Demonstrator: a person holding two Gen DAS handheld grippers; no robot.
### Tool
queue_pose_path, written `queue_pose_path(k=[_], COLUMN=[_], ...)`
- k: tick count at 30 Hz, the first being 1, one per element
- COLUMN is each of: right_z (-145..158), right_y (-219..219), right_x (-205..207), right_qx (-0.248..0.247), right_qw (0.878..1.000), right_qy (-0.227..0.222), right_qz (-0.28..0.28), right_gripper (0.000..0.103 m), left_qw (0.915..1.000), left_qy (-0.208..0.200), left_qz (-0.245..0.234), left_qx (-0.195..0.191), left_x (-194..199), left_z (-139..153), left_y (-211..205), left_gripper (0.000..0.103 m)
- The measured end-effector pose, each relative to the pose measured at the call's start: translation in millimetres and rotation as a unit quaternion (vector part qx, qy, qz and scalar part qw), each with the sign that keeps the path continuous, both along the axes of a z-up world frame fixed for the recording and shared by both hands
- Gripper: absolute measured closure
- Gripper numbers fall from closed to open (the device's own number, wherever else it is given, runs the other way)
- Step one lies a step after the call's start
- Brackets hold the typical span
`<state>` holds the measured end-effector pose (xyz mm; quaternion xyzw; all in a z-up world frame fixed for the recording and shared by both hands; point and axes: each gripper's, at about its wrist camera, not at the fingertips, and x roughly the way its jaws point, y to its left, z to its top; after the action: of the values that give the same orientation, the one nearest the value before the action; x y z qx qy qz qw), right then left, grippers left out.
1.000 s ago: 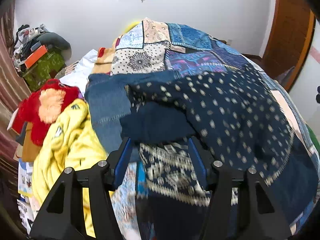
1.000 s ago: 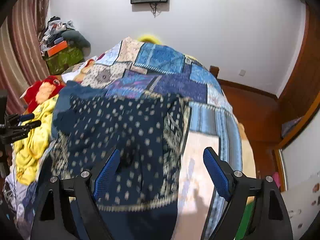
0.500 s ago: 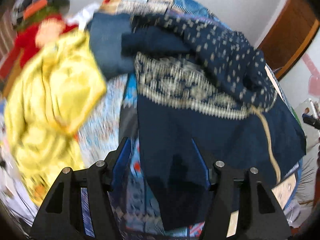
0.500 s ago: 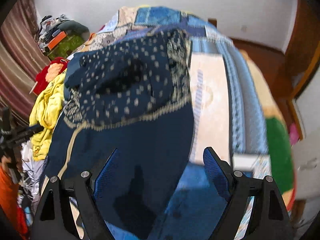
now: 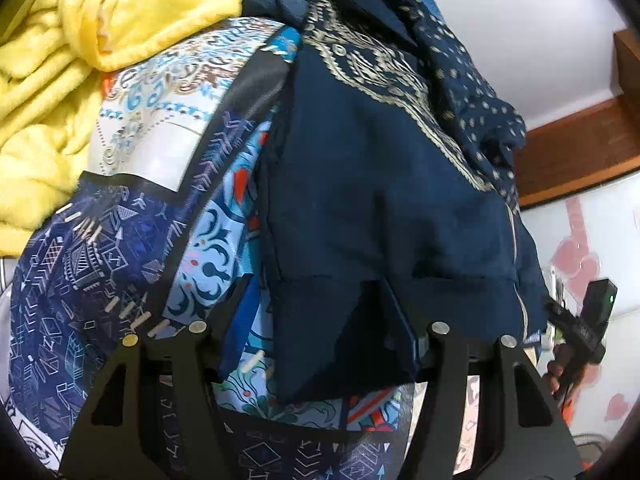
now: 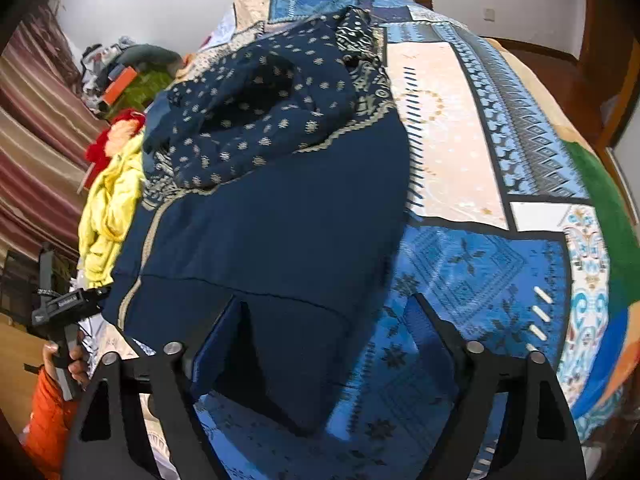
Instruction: Fold large clothes
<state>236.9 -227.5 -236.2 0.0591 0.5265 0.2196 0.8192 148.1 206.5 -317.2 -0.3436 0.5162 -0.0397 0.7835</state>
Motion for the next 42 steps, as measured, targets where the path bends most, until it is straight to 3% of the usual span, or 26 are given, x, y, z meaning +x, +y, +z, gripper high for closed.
queue_pose_path(k=[2, 5, 6, 7, 12, 15, 21, 26, 30, 34, 37, 42], right_z=[1, 2, 4, 6, 35, 58, 103, 127, 136, 127, 106, 43], right_y=[3, 7, 8, 10, 21, 24, 27, 31, 43, 63, 79, 100], right_x=[1, 5, 6, 6, 10, 16, 59, 116, 174, 238, 282, 348], right_qx=[0.014, 0.033, 0.037, 0.039, 0.033, 0.032, 0.039, 0.036, 0.029, 0.012, -0.008, -0.044], right_qw=[1.000, 0.999, 0.999, 0.999, 0.997, 0.994, 0.988, 0.983, 0.982, 0.984, 0.987, 0.993], right_qy=[-0.003, -0.004, -0.006, -0.009, -0.058, -0.092, -0.145, -0.177, -0.185, -0.177, -0.161, -0.109], right_qz=[0.009, 0.019, 0.024, 0.026, 0.045, 0.054, 0.044, 0.017, 0.000, -0.011, -0.015, -0.024], right_gripper=[0.059, 0.082, 0.086, 0.091, 0.093, 0.093, 0.094, 0.094, 0.094, 0.094, 0.094, 0.094], left_qw=[0.9996, 0.9982, 0.9976, 0.9964, 0.9836, 0.9711, 0.9487, 0.9396, 0.9415, 0.9432, 0.9473, 0.9535], left_qy=[-0.011, -0.030, -0.032, -0.033, -0.073, -0.125, -0.214, -0.242, -0.234, -0.210, -0.185, -0.130], left_qz=[-0.022, -0.047, -0.052, -0.056, -0.075, -0.079, -0.056, -0.030, -0.003, 0.015, 0.023, 0.019], left_qx=[0.015, 0.021, 0.033, 0.055, 0.147, 0.187, 0.226, 0.240, 0.243, 0.256, 0.261, 0.271], left_x=[-1, 1, 3, 6, 18, 30, 73, 128, 183, 239, 276, 327], left_z=[6, 16, 21, 26, 66, 108, 178, 205, 206, 186, 160, 107], left_y=[-9, -21, -24, -27, -38, -41, -34, -23, -11, 4, 14, 26], left_gripper=[0.047, 0.081, 0.093, 0.093, 0.094, 0.094, 0.095, 0.095, 0.095, 0.095, 0.095, 0.094])
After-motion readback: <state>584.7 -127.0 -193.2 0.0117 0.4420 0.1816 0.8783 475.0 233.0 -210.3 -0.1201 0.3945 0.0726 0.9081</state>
